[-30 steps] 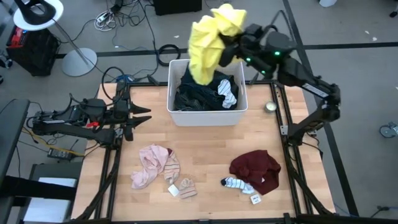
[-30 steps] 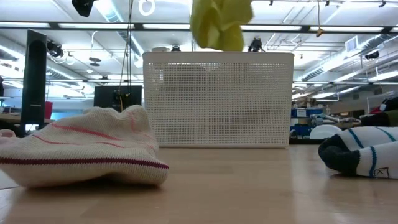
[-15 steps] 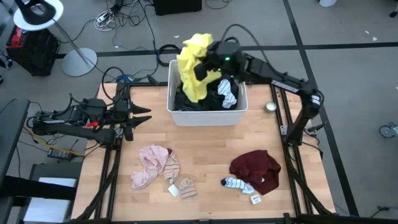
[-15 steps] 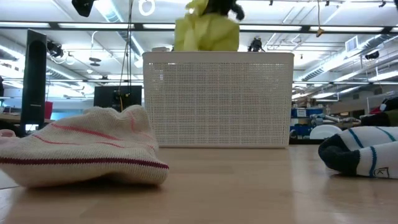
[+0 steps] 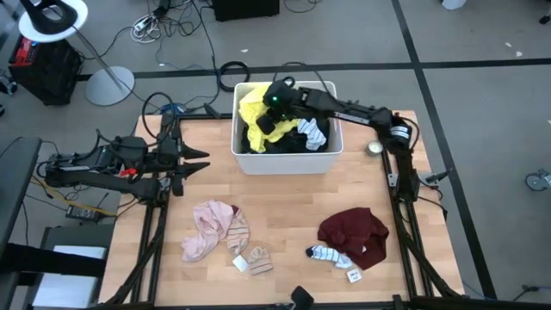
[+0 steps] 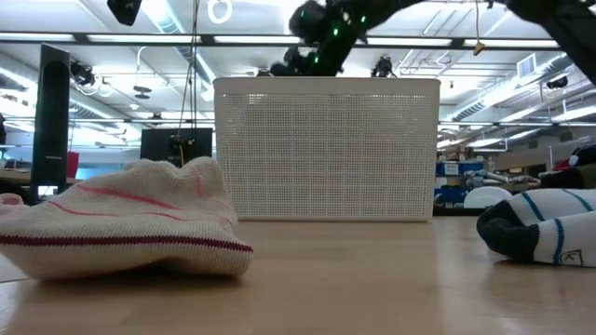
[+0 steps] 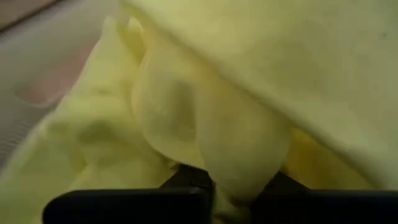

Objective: Sort clothes
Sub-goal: Put the yellow shirt into the white laundry bin, then put the white sock into the white laundry bin

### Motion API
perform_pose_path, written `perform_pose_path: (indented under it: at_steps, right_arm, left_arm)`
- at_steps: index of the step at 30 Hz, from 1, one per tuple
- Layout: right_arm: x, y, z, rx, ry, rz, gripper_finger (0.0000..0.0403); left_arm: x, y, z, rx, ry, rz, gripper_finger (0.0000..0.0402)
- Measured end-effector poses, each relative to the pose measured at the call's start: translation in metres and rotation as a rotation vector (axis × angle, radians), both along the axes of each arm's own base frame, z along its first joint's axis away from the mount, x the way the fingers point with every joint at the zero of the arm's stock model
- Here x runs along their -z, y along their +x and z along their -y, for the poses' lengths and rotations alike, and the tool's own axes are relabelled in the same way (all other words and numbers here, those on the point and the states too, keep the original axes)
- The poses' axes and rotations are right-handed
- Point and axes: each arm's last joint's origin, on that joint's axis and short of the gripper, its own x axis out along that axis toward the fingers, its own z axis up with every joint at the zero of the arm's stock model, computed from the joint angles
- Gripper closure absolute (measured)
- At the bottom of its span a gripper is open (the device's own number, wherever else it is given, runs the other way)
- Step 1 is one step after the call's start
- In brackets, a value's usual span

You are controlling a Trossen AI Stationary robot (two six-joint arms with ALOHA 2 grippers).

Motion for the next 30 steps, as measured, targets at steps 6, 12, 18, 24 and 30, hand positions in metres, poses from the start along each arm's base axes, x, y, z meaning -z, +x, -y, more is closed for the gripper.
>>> perform_pose_path:
  at_steps: [6, 12, 18, 24, 30]
  right_arm:
    - [0.048, 0.018, 0.012, -0.014, 0.148, -0.029, 0.0369]
    - [0.071, 0.024, 0.017, -0.026, 0.221, -0.048, 0.0367]
    - [0.044, 0.015, 0.012, -0.034, 0.189, -0.004, 0.0321]
    - [-0.006, -0.013, 0.002, -0.045, 0.189, 0.043, 0.0263]
    - [-0.056, -0.045, -0.016, -0.059, 0.161, 0.099, 0.0216]
  left_arm:
    - [0.0, 0.0, 0.001, 0.02, -0.003, 0.0, 0.027]
    - [0.0, 0.0, 0.001, 0.02, -0.008, 0.001, 0.027]
    - [0.0, 0.0, 0.001, 0.019, -0.029, 0.003, 0.027]
    - [0.0, 0.0, 0.001, 0.019, -0.024, 0.002, 0.027]
    - [0.0, 0.0, 0.001, 0.019, -0.024, 0.003, 0.027]
